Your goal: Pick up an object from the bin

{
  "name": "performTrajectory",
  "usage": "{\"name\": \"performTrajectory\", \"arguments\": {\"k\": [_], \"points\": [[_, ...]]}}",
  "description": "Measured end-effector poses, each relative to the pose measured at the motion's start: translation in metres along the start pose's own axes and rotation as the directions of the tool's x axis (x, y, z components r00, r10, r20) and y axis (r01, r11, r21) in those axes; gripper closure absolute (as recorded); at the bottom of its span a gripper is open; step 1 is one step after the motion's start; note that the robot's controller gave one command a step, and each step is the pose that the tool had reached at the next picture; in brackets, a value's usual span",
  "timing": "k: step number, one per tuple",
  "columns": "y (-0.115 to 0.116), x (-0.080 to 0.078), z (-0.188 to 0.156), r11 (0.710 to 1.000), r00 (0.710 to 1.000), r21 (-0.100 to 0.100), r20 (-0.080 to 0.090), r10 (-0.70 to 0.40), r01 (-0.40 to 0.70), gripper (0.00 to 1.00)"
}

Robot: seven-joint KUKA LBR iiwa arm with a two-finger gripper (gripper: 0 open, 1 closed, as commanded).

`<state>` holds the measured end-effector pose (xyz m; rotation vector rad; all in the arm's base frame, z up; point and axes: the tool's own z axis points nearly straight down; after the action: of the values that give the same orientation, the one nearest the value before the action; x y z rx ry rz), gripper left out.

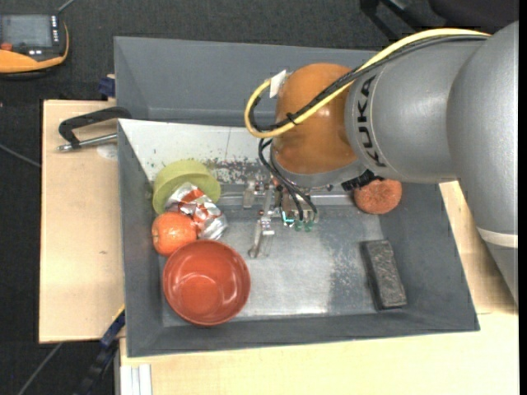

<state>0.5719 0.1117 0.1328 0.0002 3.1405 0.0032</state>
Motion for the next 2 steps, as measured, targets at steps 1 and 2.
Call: {"name": "performTrajectory", "arguments": {"k": [1, 2], "points": [[0.0000, 0.0000, 0.0000, 1.000, 1.000, 0.000, 0.000, 0.000, 0.000, 0.00], [-0.0001, 0.0000, 0.0000, 1.000, 1.000, 0.000, 0.000, 0.000, 0.000, 0.00]]}}
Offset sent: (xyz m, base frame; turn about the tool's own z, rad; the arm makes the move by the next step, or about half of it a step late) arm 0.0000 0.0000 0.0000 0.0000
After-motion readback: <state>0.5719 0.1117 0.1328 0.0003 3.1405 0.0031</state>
